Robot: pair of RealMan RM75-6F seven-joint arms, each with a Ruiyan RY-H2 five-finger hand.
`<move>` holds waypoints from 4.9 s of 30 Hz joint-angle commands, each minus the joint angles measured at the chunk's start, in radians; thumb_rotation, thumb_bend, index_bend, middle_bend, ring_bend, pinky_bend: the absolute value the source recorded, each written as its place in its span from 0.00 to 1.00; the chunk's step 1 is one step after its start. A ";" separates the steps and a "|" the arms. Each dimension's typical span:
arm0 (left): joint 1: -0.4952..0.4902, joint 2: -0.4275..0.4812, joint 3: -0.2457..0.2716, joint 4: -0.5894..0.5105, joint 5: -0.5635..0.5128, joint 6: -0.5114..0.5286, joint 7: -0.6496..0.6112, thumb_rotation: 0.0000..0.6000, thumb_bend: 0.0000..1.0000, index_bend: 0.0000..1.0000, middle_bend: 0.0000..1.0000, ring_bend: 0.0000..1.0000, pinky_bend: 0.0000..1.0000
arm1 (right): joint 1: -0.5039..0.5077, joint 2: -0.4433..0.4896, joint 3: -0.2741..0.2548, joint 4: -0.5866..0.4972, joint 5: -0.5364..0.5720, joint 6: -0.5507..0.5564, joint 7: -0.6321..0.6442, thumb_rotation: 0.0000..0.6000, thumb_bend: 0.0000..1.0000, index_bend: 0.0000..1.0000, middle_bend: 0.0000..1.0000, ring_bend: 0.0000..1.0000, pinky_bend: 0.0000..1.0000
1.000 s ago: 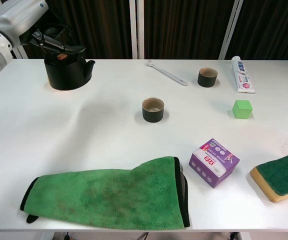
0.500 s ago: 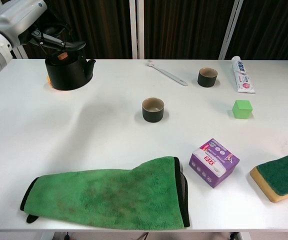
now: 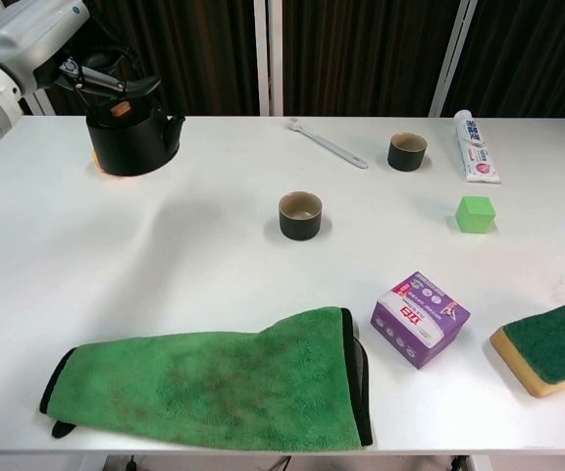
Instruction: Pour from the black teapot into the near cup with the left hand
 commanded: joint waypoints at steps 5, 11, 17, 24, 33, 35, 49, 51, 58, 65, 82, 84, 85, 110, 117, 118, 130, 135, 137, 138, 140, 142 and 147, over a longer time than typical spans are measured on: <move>0.001 -0.001 0.001 0.000 0.001 -0.004 0.004 0.86 0.28 1.00 1.00 1.00 0.59 | -0.001 0.002 0.001 -0.001 -0.002 0.006 0.001 1.00 0.24 0.00 0.00 0.00 0.00; 0.001 -0.003 0.002 -0.002 0.003 -0.006 0.007 0.88 0.28 1.00 1.00 1.00 0.59 | -0.004 0.012 0.007 -0.014 -0.011 0.028 0.006 1.00 0.24 0.00 0.00 0.00 0.00; 0.001 -0.003 0.005 -0.015 0.008 -0.007 0.022 0.92 0.28 1.00 1.00 1.00 0.59 | -0.005 0.045 0.028 -0.062 -0.035 0.079 0.006 1.00 0.24 0.00 0.00 0.00 0.00; -0.011 -0.017 0.007 -0.020 0.006 -0.026 0.038 0.93 0.28 1.00 1.00 1.00 0.59 | -0.001 0.092 0.057 -0.132 -0.049 0.121 0.006 1.00 0.24 0.00 0.00 0.00 0.00; -0.040 -0.065 0.014 -0.005 0.019 -0.047 0.062 0.98 0.28 1.00 1.00 1.00 0.59 | 0.007 0.110 0.073 -0.155 -0.043 0.123 0.015 1.00 0.24 0.00 0.00 0.00 0.00; -0.050 -0.078 0.013 -0.002 0.026 -0.046 0.072 0.99 0.28 1.00 1.00 1.00 0.59 | 0.008 0.108 0.070 -0.153 -0.043 0.118 0.016 1.00 0.24 0.00 0.00 0.00 0.00; -0.119 -0.187 0.003 0.042 0.047 -0.069 0.129 1.00 0.28 1.00 1.00 1.00 0.61 | 0.007 0.101 0.060 -0.131 -0.044 0.113 0.035 1.00 0.22 0.00 0.00 0.00 0.00; -0.127 -0.199 -0.001 0.052 0.044 -0.075 0.129 1.00 0.28 1.00 1.00 1.00 0.61 | 0.007 0.100 0.059 -0.127 -0.044 0.112 0.039 1.00 0.22 0.00 0.00 0.00 0.00; -0.149 -0.223 -0.012 0.086 0.041 -0.092 0.126 1.00 0.28 1.00 1.00 1.00 0.61 | 0.008 0.101 0.057 -0.120 -0.043 0.108 0.045 1.00 0.22 0.00 0.00 0.00 0.00; -0.168 -0.240 -0.020 0.121 0.036 -0.111 0.113 1.00 0.28 1.00 1.00 1.00 0.61 | 0.007 0.101 0.054 -0.114 -0.038 0.102 0.047 1.00 0.22 0.00 0.00 0.00 0.00; -0.210 -0.288 -0.027 0.206 0.038 -0.129 0.103 1.00 0.28 1.00 1.00 1.00 0.61 | 0.008 0.098 0.053 -0.100 -0.029 0.093 0.059 1.00 0.22 0.00 0.00 0.00 0.00; -0.216 -0.295 -0.026 0.221 0.044 -0.126 0.110 1.00 0.28 1.00 1.00 1.00 0.61 | 0.008 0.098 0.053 -0.097 -0.029 0.094 0.062 1.00 0.22 0.00 0.00 0.00 0.00; -0.218 -0.298 -0.025 0.227 0.045 -0.124 0.110 1.00 0.28 1.00 1.00 1.00 0.61 | 0.007 0.098 0.053 -0.096 -0.029 0.095 0.063 1.00 0.22 0.00 0.00 0.00 0.00; -0.269 -0.348 -0.018 0.347 0.088 -0.094 0.122 1.00 0.28 1.00 1.00 1.00 0.61 | 0.010 0.097 0.052 -0.079 -0.026 0.088 0.081 1.00 0.22 0.00 0.00 0.00 0.00; -0.276 -0.358 -0.009 0.370 0.103 -0.081 0.130 1.00 0.28 1.00 1.00 1.00 0.61 | 0.011 0.094 0.050 -0.078 -0.027 0.087 0.079 1.00 0.22 0.00 0.00 0.00 0.00; -0.276 -0.358 -0.009 0.371 0.103 -0.080 0.129 1.00 0.28 1.00 1.00 1.00 0.61 | 0.011 0.094 0.050 -0.078 -0.027 0.087 0.079 1.00 0.22 0.00 0.00 0.00 0.00; -0.281 -0.366 0.002 0.401 0.118 -0.065 0.133 1.00 0.28 1.00 1.00 1.00 0.61 | 0.013 0.091 0.049 -0.077 -0.027 0.083 0.075 1.00 0.22 0.00 0.00 0.00 0.00; -0.282 -0.367 0.003 0.404 0.122 -0.061 0.132 1.00 0.28 1.00 1.00 1.00 0.61 | 0.013 0.091 0.049 -0.077 -0.028 0.084 0.074 1.00 0.22 0.00 0.00 0.00 0.00; -0.282 -0.367 0.005 0.407 0.123 -0.059 0.134 1.00 0.28 1.00 1.00 1.00 0.61 | 0.013 0.091 0.049 -0.077 -0.028 0.084 0.074 1.00 0.22 0.00 0.00 0.00 0.00; -0.283 -0.367 0.005 0.408 0.124 -0.058 0.134 1.00 0.28 1.00 1.00 1.00 0.61 | 0.013 0.091 0.049 -0.077 -0.028 0.084 0.074 1.00 0.22 0.00 0.00 0.00 0.00; -0.282 -0.367 0.005 0.409 0.124 -0.058 0.134 1.00 0.28 1.00 1.00 1.00 0.61 | 0.013 0.091 0.049 -0.078 -0.028 0.084 0.073 1.00 0.22 0.00 0.00 0.00 0.00; -0.283 -0.367 0.006 0.411 0.126 -0.056 0.135 1.00 0.28 1.00 1.00 1.00 0.61 | 0.013 0.090 0.049 -0.077 -0.028 0.084 0.073 1.00 0.22 0.00 0.00 0.00 0.00; -0.282 -0.366 0.010 0.415 0.130 -0.051 0.141 1.00 0.28 1.00 1.00 1.00 0.61 | 0.014 0.090 0.048 -0.078 -0.028 0.083 0.073 1.00 0.22 0.00 0.00 0.00 0.00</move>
